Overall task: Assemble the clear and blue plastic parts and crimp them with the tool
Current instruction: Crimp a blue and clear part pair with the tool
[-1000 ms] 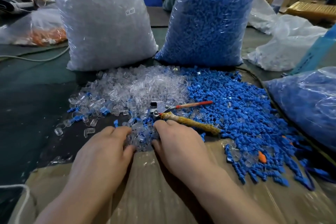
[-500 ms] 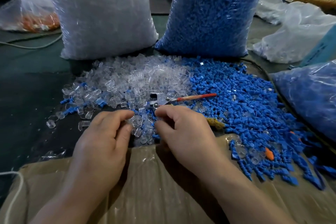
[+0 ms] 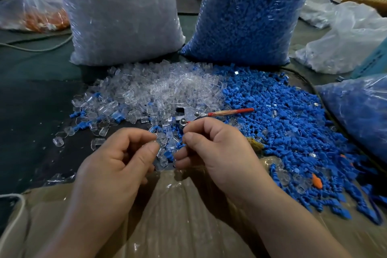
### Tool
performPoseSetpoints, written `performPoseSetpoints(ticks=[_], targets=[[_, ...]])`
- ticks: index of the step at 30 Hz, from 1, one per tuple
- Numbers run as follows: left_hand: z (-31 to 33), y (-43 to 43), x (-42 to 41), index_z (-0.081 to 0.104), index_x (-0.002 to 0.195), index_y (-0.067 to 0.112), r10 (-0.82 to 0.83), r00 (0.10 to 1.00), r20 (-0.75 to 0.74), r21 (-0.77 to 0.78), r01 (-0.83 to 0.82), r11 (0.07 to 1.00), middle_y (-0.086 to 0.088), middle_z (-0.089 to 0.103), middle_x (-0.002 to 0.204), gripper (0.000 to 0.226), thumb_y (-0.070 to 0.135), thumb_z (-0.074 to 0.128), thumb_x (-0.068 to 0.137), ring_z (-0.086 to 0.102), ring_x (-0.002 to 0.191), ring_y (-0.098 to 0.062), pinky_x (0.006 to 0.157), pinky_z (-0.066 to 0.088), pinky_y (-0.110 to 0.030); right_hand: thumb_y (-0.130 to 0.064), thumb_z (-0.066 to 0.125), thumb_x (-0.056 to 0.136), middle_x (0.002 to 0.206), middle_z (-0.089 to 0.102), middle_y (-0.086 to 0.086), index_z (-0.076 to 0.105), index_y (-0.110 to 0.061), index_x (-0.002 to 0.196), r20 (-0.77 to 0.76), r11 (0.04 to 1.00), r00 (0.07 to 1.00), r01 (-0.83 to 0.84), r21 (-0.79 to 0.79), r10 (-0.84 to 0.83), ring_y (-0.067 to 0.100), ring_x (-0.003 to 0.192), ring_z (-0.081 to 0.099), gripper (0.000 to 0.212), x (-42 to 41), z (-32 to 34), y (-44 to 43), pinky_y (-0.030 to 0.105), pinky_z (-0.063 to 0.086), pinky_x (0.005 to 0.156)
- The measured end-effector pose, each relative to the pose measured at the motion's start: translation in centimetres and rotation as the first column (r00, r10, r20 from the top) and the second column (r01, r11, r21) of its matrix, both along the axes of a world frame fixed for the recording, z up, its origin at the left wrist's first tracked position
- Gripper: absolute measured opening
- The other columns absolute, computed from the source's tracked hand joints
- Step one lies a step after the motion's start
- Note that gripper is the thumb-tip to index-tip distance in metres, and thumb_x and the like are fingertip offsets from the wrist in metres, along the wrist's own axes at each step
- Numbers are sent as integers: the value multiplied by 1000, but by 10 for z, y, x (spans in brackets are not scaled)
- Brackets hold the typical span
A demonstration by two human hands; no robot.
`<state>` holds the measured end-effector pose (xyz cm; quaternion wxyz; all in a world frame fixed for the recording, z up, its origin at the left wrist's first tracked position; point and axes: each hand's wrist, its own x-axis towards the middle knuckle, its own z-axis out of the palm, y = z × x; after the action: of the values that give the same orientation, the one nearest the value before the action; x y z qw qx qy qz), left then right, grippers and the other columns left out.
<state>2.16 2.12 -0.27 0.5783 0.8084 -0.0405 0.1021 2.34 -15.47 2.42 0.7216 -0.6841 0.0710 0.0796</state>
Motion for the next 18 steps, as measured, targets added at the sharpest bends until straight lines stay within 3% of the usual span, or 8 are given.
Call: performPoseSetpoints(ticks=[2,3,5,8,11,15,18], targets=[[-2,2,0,72,93,44,-1,1000,-5,-40,1,999,8,71,68,33,63,62,69,63,51,-3,45,49,-12,-19,58,96,75,70,-1,63,-26,86,149,917,989,43,-396,18,8,67,66,13,2,-4,-6,24,56,67],[-3,3,1,73,94,42,-2,1000,-3,-53,1,999,7,71,68,31,62,68,71,63,51,-4,46,50,-13,-23,60,94,79,66,-7,62,-27,87,238,795,969,94,-599,64,4,73,61,9,2,-5,-10,20,49,69],[-7,6,4,74,95,38,5,1000,-8,-105,-6,994,4,71,68,28,58,76,74,65,53,-8,45,51,-18,-28,61,92,86,58,-15,61,-29,90,325,594,928,160,-788,182,3,83,51,2,1,-3,-12,22,41,73],[-11,11,8,75,97,34,4,1000,-16,-155,-6,988,1,68,68,33,57,65,76,65,55,-11,44,50,-22,-35,59,92,93,57,-15,61,-31,101,309,551,901,98,-829,304,5,89,51,10,-4,-2,-5,31,44,80],[-9,16,11,75,101,32,11,999,-50,-226,-22,974,2,64,65,36,56,66,76,59,51,-10,41,46,-24,-39,54,94,100,56,-9,59,-32,113,248,463,877,33,-886,411,18,94,56,21,-9,-4,4,40,49,79],[-1,36,19,76,99,30,72,995,-66,-261,-87,961,3,67,67,33,52,69,75,62,53,-8,42,46,-21,-42,48,94,98,52,-8,53,-33,114,208,348,883,55,-936,420,20,90,57,22,-10,-3,6,35,43,66],[8,47,23,78,94,27,40,996,-78,-348,-65,935,3,70,70,40,56,77,67,66,59,-8,45,51,-18,-45,46,95,97,52,-9,52,-32,111,223,320,896,98,-942,383,20,88,57,22,-9,-3,2,36,44,66]])
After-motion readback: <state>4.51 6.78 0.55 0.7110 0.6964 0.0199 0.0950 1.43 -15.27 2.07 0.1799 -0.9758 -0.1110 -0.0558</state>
